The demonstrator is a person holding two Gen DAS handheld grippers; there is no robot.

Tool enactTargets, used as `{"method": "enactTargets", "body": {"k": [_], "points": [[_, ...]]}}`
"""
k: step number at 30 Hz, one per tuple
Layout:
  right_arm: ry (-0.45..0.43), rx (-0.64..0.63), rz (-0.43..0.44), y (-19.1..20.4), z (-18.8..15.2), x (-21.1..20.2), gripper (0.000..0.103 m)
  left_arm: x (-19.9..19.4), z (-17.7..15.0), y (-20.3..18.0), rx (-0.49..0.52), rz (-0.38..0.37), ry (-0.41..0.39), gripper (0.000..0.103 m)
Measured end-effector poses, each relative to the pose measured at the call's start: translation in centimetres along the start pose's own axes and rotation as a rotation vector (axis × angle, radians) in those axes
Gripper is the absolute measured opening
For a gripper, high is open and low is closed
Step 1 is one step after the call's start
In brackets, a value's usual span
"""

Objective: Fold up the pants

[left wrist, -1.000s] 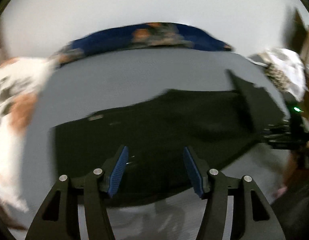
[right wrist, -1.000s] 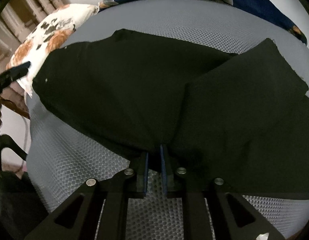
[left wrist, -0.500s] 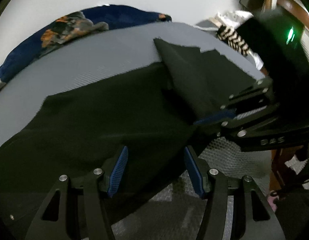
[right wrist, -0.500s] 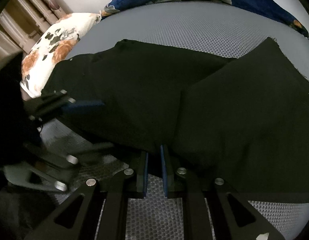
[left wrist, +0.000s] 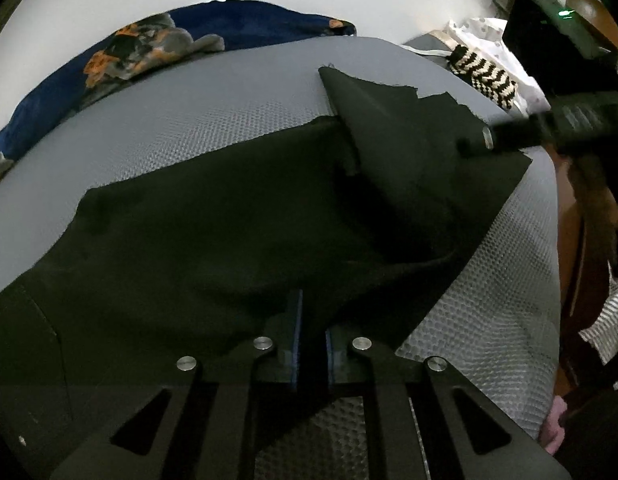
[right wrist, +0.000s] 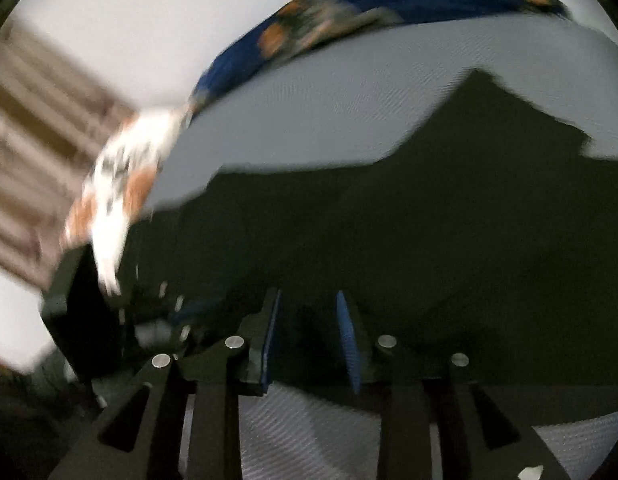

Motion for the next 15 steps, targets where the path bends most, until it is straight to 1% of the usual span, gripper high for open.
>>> {"method": "enactTargets", "body": {"k": [1,4,8,11,12,15], "points": [[-0.029,0.077,-0.039,-3.1,0.7,-0.6,0.028,0.0,0.0,0.0,-0.006,-0.002,0.003,0.009],[-0.092,0.238,-0.082,-9.3,1.9,-1.8,0.028,0.0,-0.1,0.0,-0.014,-0.003,0.008,0.009],[-0.147,0.341,-0.121,-14.2,3.4,-3.1,0.028,0.1,-0.1,0.1,-0.034,-0.009,0.015,0.009],[-0.164,0.377,-0.116,-16.5,4.5,-3.0,0.026,0.2,-0.1,0.2,-0.046,-0.01,0.019,0.009],[-0.173,0.391,-0.11,-16.9,4.9,-3.0,0.024,0.2,-0.1,0.3,-0.05,-0.011,0.022,0.009],[-0.188,0.409,-0.106,-17.5,6.0,-2.4,0.024,0.4,-0.1,0.5,-0.065,-0.014,0.028,0.009]]}}
Point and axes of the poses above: each gripper's, at about its wrist camera, not at the fingertips, and x roughly the way its jaws point, y to its left, z to its top, the point moved 9 cm from there along x, roughly the way its jaws point, and after that the axes turned 7 degrees about -x, right-handed, at the moved point
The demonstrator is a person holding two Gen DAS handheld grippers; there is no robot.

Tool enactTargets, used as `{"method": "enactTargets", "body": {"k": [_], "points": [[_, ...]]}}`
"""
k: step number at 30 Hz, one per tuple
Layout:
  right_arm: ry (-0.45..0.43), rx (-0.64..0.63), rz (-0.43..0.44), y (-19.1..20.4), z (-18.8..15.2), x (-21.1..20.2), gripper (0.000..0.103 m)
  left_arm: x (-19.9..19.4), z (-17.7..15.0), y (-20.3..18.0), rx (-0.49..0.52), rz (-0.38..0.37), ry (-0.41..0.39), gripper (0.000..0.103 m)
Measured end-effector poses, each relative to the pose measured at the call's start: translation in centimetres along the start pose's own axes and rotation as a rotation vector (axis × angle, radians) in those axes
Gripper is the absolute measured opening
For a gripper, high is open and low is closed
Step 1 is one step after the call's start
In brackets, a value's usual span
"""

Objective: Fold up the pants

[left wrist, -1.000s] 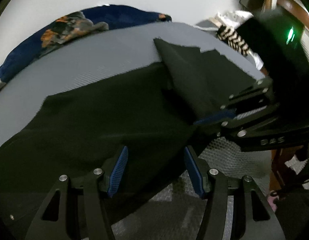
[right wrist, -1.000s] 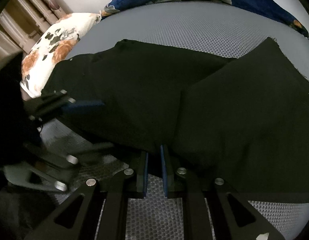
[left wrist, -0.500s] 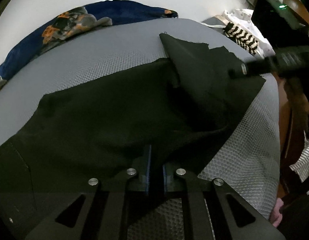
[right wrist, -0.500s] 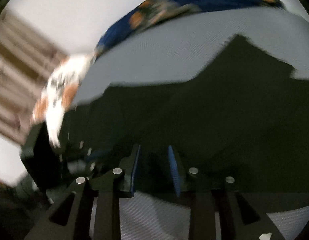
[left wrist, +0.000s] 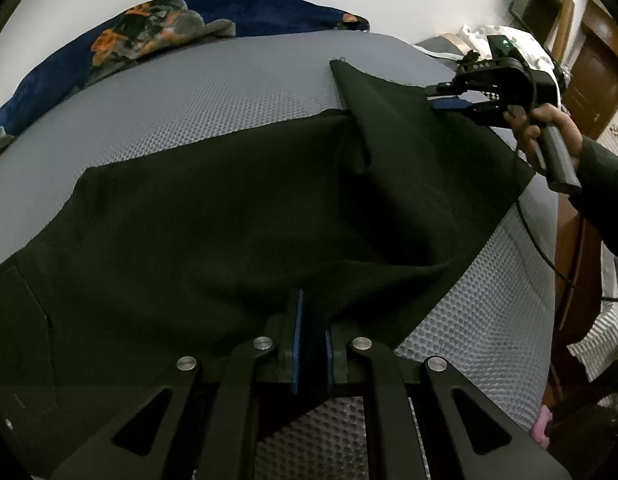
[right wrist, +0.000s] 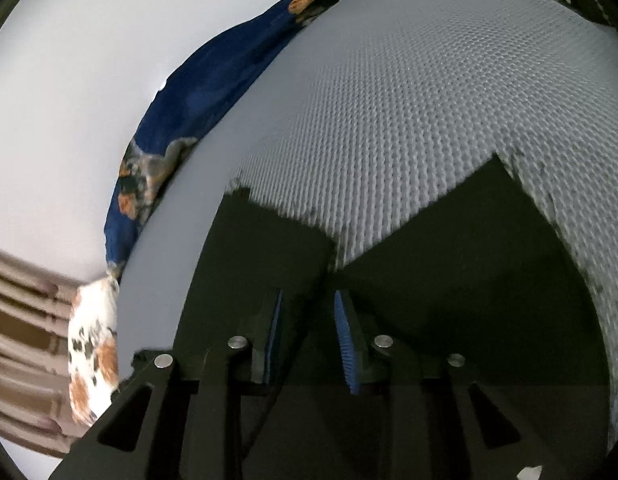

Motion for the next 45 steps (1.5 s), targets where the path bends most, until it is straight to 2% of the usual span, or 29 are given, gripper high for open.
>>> {"method": "enactTargets", "body": {"k": [2,4,9,14,19,24,28,32,37,39,40,41,42,43,44,45], "points": [[-0.008,0.004,-0.004,0.0,0.8,0.6,0.019,0.0,0.0,0.1,-0.003,0.002,0.003,0.009],[-0.011,0.0,-0.013,-0.1,1.2,0.8,0.009,0.1,0.0,0.1,-0.003,0.008,0.006,0.009],[-0.053,-0.038,-0.046,0.6,2.4,-0.2,0.004,0.2,0.0,0.0,-0.006,0.014,0.008,0.01],[-0.142,-0.132,-0.153,1.2,2.0,-4.7,0.003,0.2,0.0,-0.1,-0.004,0.015,0.003,0.01],[-0.202,-0.18,-0.316,-1.3,-1.0,-10.2,0.003,0.3,-0.1,0.0,0.013,0.017,-0.001,0.01],[-0.149,-0.072,-0.42,-7.7,-7.4,-12.2,0.002,0.9,-0.7,-0.6,0.055,0.009,0.006,0.011],[-0.144,-0.009,-0.444,-10.0,-10.3,-12.8,0.002,1.2,-1.1,-1.2,0.139,0.031,0.007,0.013],[-0.17,-0.018,-0.46,-9.8,-10.7,-13.8,0.001,1.2,-1.2,-1.5,0.16,0.014,0.018,0.013],[-0.142,-0.023,-0.487,-10.5,-11.4,-13.0,0.001,1.3,-1.4,-1.8,0.207,0.027,0.015,0.014],[-0.136,-0.022,-0.492,-10.5,-11.3,-13.0,0.002,1.3,-1.3,-1.9,0.202,0.022,0.021,0.016],[-0.124,-0.025,-0.485,-10.4,-11.2,-13.0,0.006,1.3,-1.3,-1.8,0.192,0.015,0.029,0.021],[-0.114,-0.024,-0.484,-10.4,-11.2,-13.0,0.009,1.3,-1.3,-1.9,0.178,0.002,0.041,0.032],[-0.1,-0.023,-0.479,-10.4,-11.1,-13.1,0.017,1.2,-1.3,-1.9,0.159,-0.012,0.055,0.04],[-0.1,-0.024,-0.481,-10.3,-11.0,-13.5,0.027,1.0,-1.3,-2.0,0.144,-0.017,0.062,0.055],[-0.111,-0.028,-0.487,-10.2,-10.6,-14.0,0.03,0.7,-1.2,-2.0,0.133,-0.023,0.06,0.06],[-0.121,-0.031,-0.483,-10.0,-10.2,-14.3,0.031,0.3,-1.0,-2.2,0.129,-0.039,0.048,0.06]]}}
Point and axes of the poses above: each gripper's, at about its wrist camera, not at the fingertips, and x roughly the way its jaws point, y to its left, z to its top, the point moved 9 cm from there along x, roughly the way its jaws point, and after that the axes turned 7 degrees about -x, right-handed, at the moved point
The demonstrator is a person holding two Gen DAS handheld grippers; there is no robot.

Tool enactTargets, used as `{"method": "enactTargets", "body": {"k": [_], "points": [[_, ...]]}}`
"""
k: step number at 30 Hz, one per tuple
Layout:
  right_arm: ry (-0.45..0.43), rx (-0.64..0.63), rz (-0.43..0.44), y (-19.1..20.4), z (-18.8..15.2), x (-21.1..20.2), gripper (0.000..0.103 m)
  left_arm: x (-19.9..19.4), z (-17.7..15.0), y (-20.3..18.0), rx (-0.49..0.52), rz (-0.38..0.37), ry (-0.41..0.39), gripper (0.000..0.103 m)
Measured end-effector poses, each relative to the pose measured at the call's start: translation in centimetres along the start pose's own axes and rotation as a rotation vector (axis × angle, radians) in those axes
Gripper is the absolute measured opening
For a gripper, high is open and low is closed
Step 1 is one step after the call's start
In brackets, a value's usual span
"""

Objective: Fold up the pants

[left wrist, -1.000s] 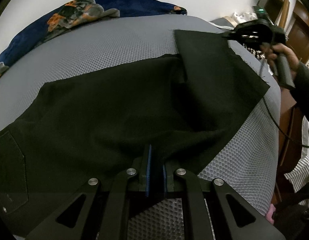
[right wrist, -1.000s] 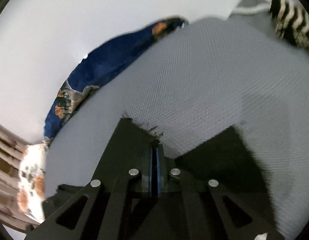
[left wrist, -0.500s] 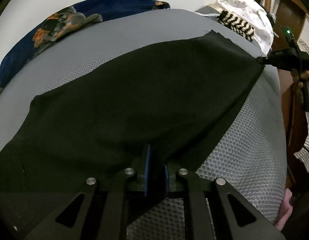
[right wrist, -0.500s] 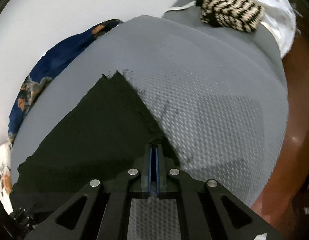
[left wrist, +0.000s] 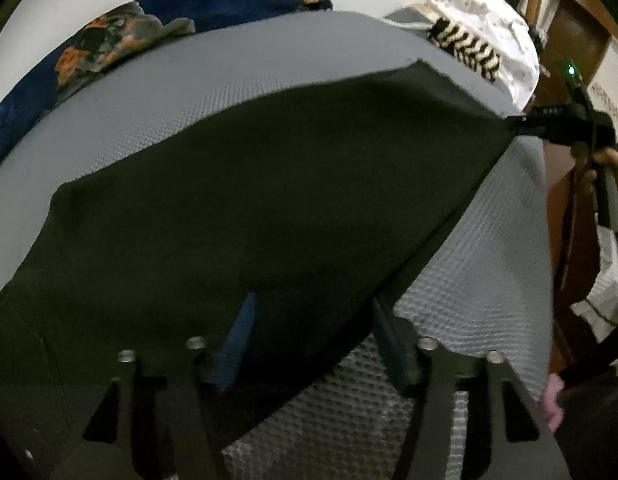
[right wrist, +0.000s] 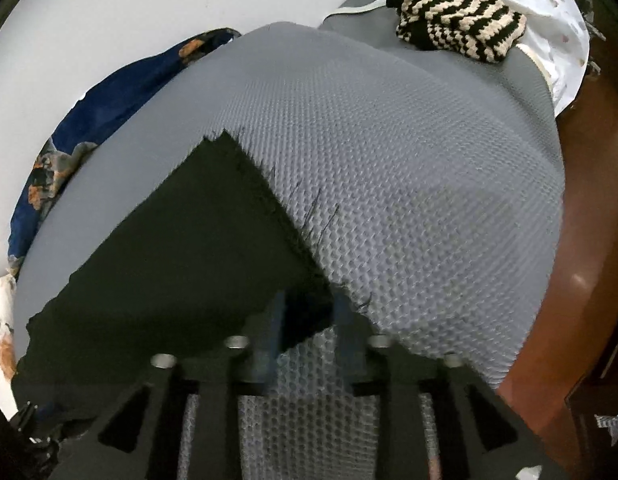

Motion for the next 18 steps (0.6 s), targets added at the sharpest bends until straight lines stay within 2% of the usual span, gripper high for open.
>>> {"method": "enactTargets", "body": {"k": [3,6,11,14,18], "points": [[-0.026,-0.043,0.038,0.5,2.4,-1.0,0.031,-1.6,0.7,-0.1,-0.008,-0.024,-0.04,0.062],[-0.029,-0.115,0.13,2.5,5.7,-0.6,0.031,-2.8,1.6,1.0,-0.055,-0.036,-0.08,0.065],[0.079,-0.213,0.302,6.3,9.1,3.2,0.029,-3.5,2.8,5.1,-0.221,0.022,-0.137,0.065],[0.124,-0.213,0.336,7.8,10.5,5.4,0.029,-3.8,2.8,7.6,-0.313,0.054,-0.16,0.065],[0.165,-0.229,0.333,9.0,11.8,8.0,0.028,-4.2,2.5,10.6,-0.396,0.114,-0.174,0.065]]}}
Point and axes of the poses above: each gripper's, at about its wrist camera, not at the fingertips, and x roughly the way its jaws point, y to its left, z to its top, the point moved 9 cm from there along x, roughly the way its jaws point, and after that the axes turned 7 degrees about -x, right-handed, at the moved point
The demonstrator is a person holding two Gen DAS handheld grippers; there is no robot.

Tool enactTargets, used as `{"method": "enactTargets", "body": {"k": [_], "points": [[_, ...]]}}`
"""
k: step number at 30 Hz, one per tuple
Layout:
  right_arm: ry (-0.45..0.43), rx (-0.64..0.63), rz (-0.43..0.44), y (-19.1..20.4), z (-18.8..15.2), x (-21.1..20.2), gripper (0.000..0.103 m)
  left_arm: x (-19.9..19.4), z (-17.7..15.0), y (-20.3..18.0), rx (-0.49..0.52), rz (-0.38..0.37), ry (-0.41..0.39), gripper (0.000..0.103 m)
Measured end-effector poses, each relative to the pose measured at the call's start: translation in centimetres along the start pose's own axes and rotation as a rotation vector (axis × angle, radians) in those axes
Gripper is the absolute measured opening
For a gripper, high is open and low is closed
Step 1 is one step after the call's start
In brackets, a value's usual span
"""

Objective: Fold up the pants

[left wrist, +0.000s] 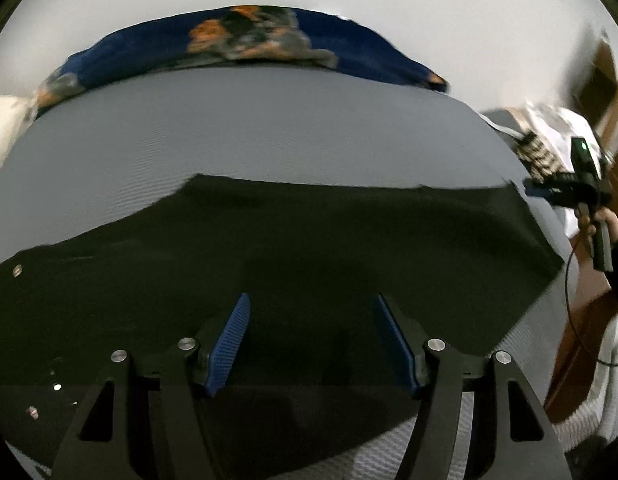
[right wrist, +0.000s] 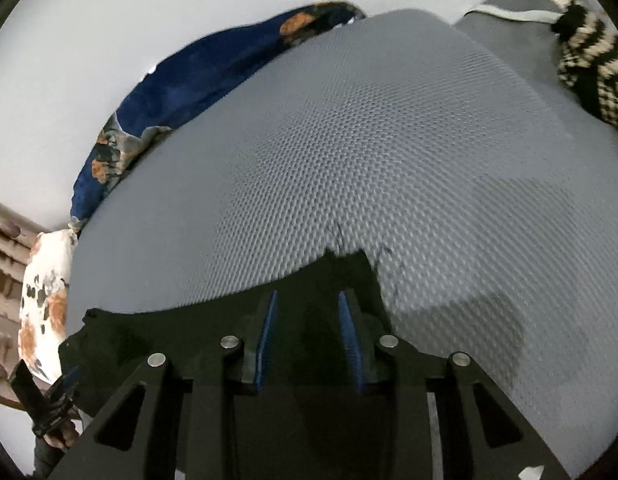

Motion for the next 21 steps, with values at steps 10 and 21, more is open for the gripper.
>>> {"method": "enactTargets", "body": {"k": [10,21], "points": [[0.034,-0.041,-0.006,-1.0,1.5,2.5,0.026,0.2,-0.1,3.4,-0.133,0.074,0.003,0.065],[-0.068,-0.105,0.015,1.1,0.3,0.2,0.003,-0.1,1.4,4.2,-0.164,0.124,-0.01,0.065]]}}
Point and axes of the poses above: each gripper's, at about its wrist camera, not at the fingertips, and x roughly the way its jaws point, y to its left, z to its top, the point moved 9 cm from there along x, roughly the way its jaws point, and after that the axes turned 7 degrees about -x, right-handed, at the moved point
